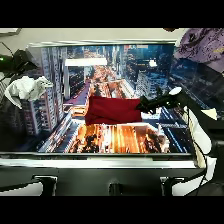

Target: Fold the clothes and pants, and hang the long-sleeved shirts on hangers.

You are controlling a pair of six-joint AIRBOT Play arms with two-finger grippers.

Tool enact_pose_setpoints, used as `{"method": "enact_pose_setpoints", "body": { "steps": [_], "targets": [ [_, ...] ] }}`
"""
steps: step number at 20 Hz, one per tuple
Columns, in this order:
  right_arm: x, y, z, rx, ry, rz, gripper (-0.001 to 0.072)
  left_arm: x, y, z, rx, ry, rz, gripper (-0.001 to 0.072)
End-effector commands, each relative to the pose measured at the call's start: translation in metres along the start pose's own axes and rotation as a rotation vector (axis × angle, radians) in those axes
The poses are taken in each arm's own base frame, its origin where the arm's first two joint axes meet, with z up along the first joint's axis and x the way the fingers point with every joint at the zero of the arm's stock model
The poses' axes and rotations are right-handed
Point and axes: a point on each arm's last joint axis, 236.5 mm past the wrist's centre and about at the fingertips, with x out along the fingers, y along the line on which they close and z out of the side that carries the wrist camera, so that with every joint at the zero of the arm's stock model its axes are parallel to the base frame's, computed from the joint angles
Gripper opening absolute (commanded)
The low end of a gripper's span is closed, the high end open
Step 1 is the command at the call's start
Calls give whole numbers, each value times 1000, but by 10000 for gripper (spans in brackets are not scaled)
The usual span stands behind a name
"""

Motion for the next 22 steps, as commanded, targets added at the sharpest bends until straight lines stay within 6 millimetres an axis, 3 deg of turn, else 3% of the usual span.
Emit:
{"method": "enact_pose_setpoints", "body": {
  "steps": [1, 5, 8, 11, 14, 17, 22],
  "targets": [
    [-32, 43, 24, -29, -71, 31, 33, 0, 0, 0, -4, 0, -1, 15],
    [-86, 84, 71, -93, -243, -32, 33, 0, -6, -1, -9, 5, -26, 15],
    [-128, 94, 97, -76, -377, -125, 33, 0, -7, -1, -10, 6, -29, 15],
    [-180, 97, 121, 33, -500, -90, 33, 0, -7, -1, -10, 6, -29, 15],
    [-234, 76, 141, 99, -605, -71, 33, 0, -7, -1, -10, 6, -29, 15],
    [-285, 41, 154, 220, -698, -39, 33, 0, -7, -1, -10, 5, -28, 16],
    [-365, -11, 159, 415, -865, -11, 33, -1, -6, -1, -10, 5, -28, 15]
  ]
}}
